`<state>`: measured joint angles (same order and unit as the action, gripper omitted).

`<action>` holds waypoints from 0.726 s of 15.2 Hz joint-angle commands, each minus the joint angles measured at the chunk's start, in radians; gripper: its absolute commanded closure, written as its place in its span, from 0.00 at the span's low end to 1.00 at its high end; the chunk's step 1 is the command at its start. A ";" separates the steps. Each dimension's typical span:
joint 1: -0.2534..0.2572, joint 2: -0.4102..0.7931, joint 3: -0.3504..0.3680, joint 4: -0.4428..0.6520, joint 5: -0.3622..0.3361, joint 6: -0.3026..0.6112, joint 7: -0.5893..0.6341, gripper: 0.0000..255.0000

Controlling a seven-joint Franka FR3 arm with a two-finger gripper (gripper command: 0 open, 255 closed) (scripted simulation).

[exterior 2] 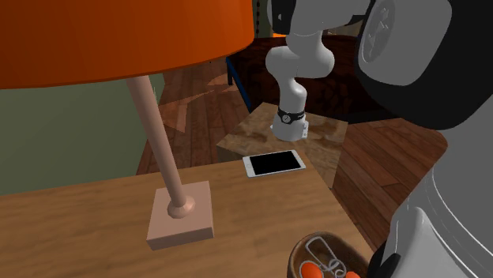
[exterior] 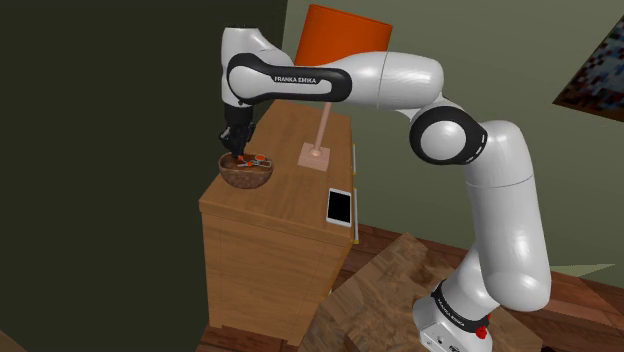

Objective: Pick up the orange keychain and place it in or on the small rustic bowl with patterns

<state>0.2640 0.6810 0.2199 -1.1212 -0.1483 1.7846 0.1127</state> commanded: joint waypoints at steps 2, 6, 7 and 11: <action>0.001 0.001 0.000 -0.001 0.000 0.001 0.001 1.00; 0.001 0.001 0.000 -0.001 0.000 0.001 0.001 0.00; 0.000 0.001 0.000 -0.001 0.000 0.001 0.000 0.00; 0.001 0.001 0.000 -0.001 0.000 0.001 0.001 0.00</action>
<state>0.2645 0.6821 0.2201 -1.1225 -0.1483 1.7858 0.1133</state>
